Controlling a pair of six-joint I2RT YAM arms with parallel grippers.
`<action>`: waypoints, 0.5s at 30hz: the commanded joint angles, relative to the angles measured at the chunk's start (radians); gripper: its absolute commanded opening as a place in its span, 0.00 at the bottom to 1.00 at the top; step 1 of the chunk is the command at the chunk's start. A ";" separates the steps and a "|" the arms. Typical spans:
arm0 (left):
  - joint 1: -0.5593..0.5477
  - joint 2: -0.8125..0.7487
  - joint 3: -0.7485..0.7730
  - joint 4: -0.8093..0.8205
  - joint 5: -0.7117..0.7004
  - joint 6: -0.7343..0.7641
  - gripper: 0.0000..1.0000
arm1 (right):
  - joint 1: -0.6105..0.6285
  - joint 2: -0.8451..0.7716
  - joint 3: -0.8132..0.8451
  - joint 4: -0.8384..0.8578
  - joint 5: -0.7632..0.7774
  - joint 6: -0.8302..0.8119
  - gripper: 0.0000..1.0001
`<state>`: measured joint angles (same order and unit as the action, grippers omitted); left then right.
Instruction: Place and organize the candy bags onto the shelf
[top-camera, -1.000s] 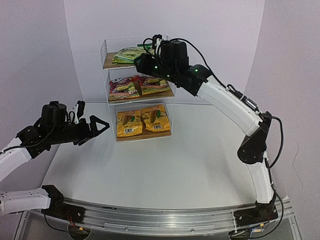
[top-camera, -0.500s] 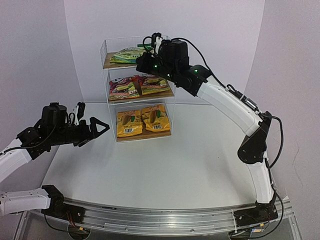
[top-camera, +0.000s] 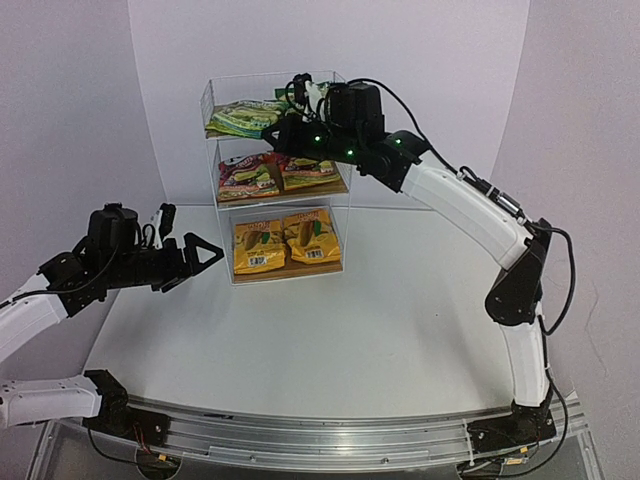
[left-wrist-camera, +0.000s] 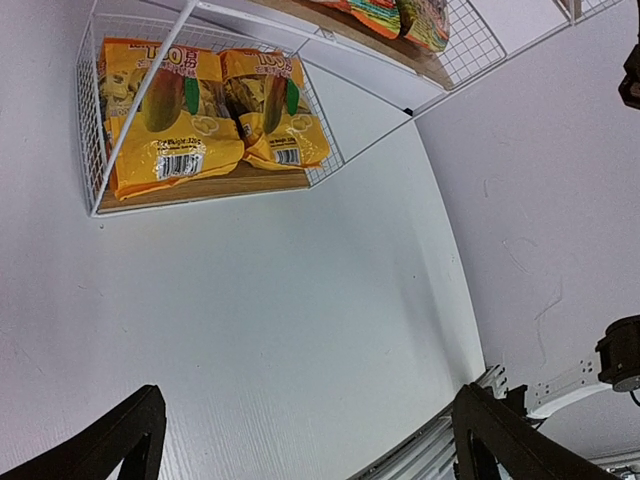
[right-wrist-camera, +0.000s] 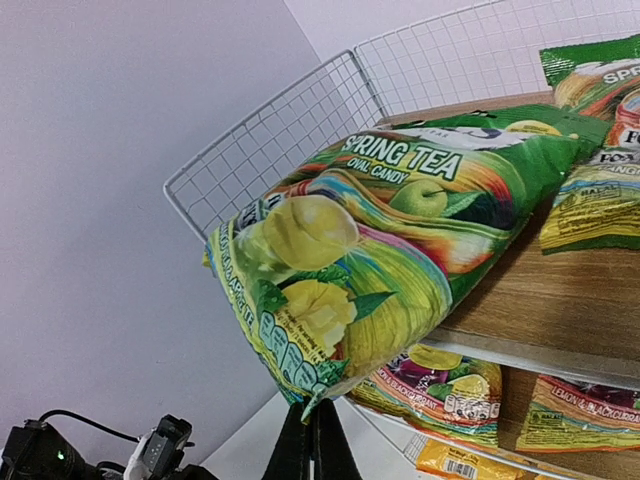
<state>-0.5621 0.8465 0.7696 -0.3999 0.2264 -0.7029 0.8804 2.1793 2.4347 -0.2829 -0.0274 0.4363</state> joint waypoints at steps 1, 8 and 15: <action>-0.001 0.007 -0.010 0.055 0.027 0.020 1.00 | -0.020 -0.071 0.006 -0.031 0.014 -0.026 0.00; -0.001 0.015 -0.008 0.064 0.032 0.028 1.00 | -0.060 -0.031 0.063 -0.054 0.061 -0.014 0.00; -0.001 0.044 -0.015 0.090 0.059 0.029 0.99 | -0.061 0.041 0.168 -0.052 0.074 -0.025 0.00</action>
<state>-0.5621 0.8767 0.7631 -0.3645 0.2544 -0.6962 0.8189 2.1851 2.5121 -0.3623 0.0225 0.4205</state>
